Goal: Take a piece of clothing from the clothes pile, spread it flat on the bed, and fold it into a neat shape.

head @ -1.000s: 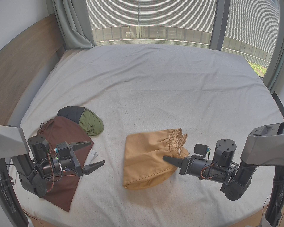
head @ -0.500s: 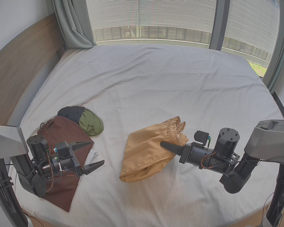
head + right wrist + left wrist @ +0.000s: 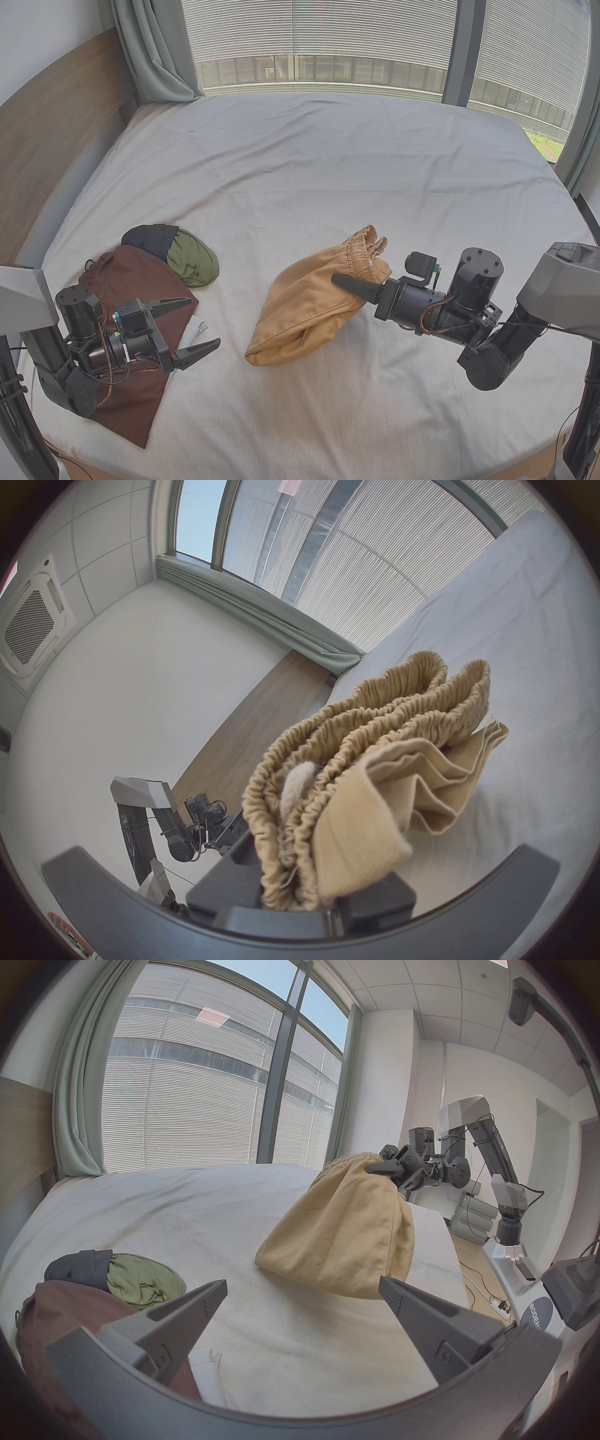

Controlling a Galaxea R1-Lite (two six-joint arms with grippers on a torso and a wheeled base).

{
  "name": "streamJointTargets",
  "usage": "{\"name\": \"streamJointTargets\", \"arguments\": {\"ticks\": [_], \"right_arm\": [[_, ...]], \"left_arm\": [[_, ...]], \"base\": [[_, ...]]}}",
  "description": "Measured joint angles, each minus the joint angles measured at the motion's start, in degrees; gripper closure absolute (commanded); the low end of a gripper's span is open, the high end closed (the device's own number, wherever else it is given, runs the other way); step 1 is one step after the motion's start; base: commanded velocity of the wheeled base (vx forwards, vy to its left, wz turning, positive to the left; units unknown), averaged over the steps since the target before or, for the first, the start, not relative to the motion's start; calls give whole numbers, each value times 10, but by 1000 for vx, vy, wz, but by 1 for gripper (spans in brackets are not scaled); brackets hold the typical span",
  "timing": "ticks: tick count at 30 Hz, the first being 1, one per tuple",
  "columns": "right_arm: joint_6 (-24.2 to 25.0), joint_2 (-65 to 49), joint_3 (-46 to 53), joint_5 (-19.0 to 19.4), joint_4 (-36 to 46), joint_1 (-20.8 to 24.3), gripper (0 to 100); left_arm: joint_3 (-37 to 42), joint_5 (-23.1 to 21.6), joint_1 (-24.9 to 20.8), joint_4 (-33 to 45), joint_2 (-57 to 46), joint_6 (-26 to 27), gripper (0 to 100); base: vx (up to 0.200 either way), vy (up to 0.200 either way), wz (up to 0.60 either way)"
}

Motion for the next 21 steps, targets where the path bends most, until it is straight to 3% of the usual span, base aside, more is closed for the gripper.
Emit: {"name": "streamJointTargets", "arguments": {"ticks": [21], "right_arm": [[2, 4, -244, 1, 233, -20, 100]], "left_arm": [[6, 1, 2, 0, -7, 0, 0]], "base": [[0, 0, 0]]}}
